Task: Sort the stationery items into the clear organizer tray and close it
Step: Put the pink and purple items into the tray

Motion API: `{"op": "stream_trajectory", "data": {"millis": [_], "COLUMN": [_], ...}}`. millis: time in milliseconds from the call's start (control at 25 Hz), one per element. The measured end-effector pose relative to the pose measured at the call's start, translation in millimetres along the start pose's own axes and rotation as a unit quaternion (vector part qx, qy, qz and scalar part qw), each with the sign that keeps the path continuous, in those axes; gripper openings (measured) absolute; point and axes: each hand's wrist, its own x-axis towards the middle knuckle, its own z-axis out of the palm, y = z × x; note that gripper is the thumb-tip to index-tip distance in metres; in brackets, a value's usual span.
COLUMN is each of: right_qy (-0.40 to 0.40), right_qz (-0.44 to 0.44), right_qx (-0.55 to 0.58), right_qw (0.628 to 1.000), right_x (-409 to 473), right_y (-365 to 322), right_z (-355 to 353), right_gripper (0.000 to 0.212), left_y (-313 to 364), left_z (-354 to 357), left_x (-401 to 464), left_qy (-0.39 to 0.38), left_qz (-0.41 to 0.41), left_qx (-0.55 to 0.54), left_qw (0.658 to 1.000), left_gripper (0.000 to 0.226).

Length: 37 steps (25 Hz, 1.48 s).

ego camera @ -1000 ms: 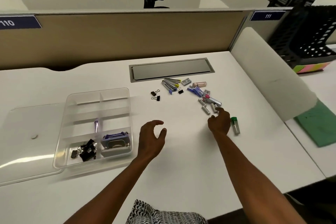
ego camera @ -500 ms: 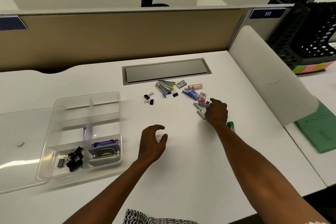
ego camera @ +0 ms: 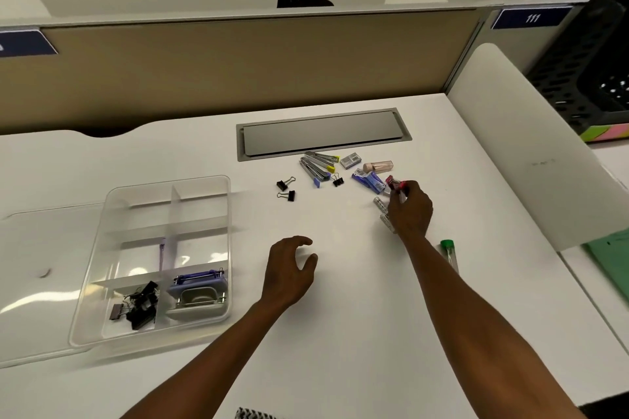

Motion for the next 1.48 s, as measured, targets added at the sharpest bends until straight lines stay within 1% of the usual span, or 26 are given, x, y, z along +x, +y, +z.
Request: {"op": "stream_trajectory", "data": {"millis": [80, 160, 200, 240, 280, 360, 440, 480, 560, 640, 680, 720, 800, 840, 880, 960, 1000, 1040, 1120, 1240, 1320, 1360, 1440, 1480], "right_qy": [0.02, 0.005, -0.023, -0.068, -0.121, -0.213, -0.272, -0.297, -0.334, -0.373, -0.391, -0.401, -0.401, -0.397, -0.396, -0.403, -0.406, -0.408, -0.407, -0.396, -0.387, -0.382, -0.376, -0.373], "right_qz": [0.002, 0.041, 0.072, 0.1, 0.117, 0.131, 0.126, 0.119, 0.104, 0.09, 0.079, 0.064, 0.016, -0.023, -0.073, -0.178, -0.215, -0.236, -0.246, -0.25, -0.259, -0.262, -0.265, -0.264], "right_qx": [0.113, 0.198, 0.237, 0.279, 0.324, 0.396, 0.428, 0.434, 0.445, 0.459, 0.456, 0.438, 0.355, 0.306, 0.264, 0.194, 0.163, 0.137, 0.096, 0.066, 0.065, 0.066, 0.069, 0.07], "right_qw": [0.993, 0.979, 0.969, 0.953, 0.931, 0.884, 0.853, 0.842, 0.824, 0.801, 0.796, 0.802, 0.844, 0.865, 0.876, 0.876, 0.873, 0.871, 0.874, 0.881, 0.883, 0.884, 0.885, 0.887], "right_x": [-5, -12, -18, -27, -39, -70, -101, -115, -139, -158, -167, -175, -194, -205, -216, -237, -245, -251, -257, -260, -260, -259, -259, -260], "right_y": [-7, -17, -22, -28, -34, -48, -63, -72, -89, -106, -114, -120, -128, -130, -131, -130, -128, -127, -122, -117, -113, -111, -109, -109], "right_z": [3, 7, 10, 13, 17, 21, 23, 25, 28, 31, 32, 34, 39, 43, 46, 55, 59, 64, 70, 75, 76, 76, 77, 78], "right_gripper": [0.016, 0.015, 0.013, 0.011, 0.008, 0.005, 0.006, 0.011, 0.017, 0.022, 0.025, 0.027, 0.029, 0.032, 0.036, 0.045, 0.047, 0.049, 0.053, 0.056, 0.057, 0.057, 0.058, 0.058], "left_y": [-1, -1, 0, 1, 3, 7, 10, 10, 7, -1, -8, -15, -33, -43, -53, -74, -85, -97, -117, -134, -140, -143, -144, -144], "left_z": [-1, -2, -3, -5, -7, -15, -25, -31, -45, -65, -77, -89, -119, -137, -156, -194, -211, -226, -247, -263, -266, -267, -265, -264], "left_x": [7, 12, 15, 17, 19, 22, 21, 18, 12, 6, 3, 1, 1, 3, 6, 16, 22, 28, 43, 63, 74, 79, 85, 88], "left_qy": [0.004, 0.008, 0.013, 0.019, 0.022, -0.003, -0.041, -0.04, 0.015, 0.086, 0.105, 0.113, 0.132, 0.152, 0.175, 0.209, 0.211, 0.203, 0.166, 0.088, 0.026, -0.002, -0.02, -0.018], "left_qz": [-0.002, -0.003, -0.01, -0.025, -0.044, -0.068, -0.047, -0.022, 0.018, 0.027, 0.027, 0.027, 0.015, 0.006, -0.005, -0.027, -0.037, -0.046, -0.059, -0.057, -0.054, -0.054, -0.05, -0.05], "left_qx": [-0.004, -0.016, -0.035, -0.063, -0.095, -0.141, -0.148, -0.137, -0.098, -0.058, -0.041, -0.03, -0.023, -0.023, -0.019, 0.013, 0.042, 0.075, 0.156, 0.255, 0.287, 0.295, 0.287, 0.275], "left_qw": [1.0, 1.0, 0.999, 0.998, 0.994, 0.988, 0.987, 0.989, 0.995, 0.994, 0.993, 0.993, 0.991, 0.988, 0.984, 0.977, 0.976, 0.975, 0.972, 0.961, 0.956, 0.954, 0.956, 0.96], "left_gripper": [0.029, 0.028, 0.027, 0.027, 0.027, 0.037, 0.05, 0.052, 0.043, 0.032, 0.03, 0.029, 0.03, 0.03, 0.032, 0.034, 0.032, 0.03, 0.027, 0.033, 0.035, 0.032, 0.019, 0.019]}}
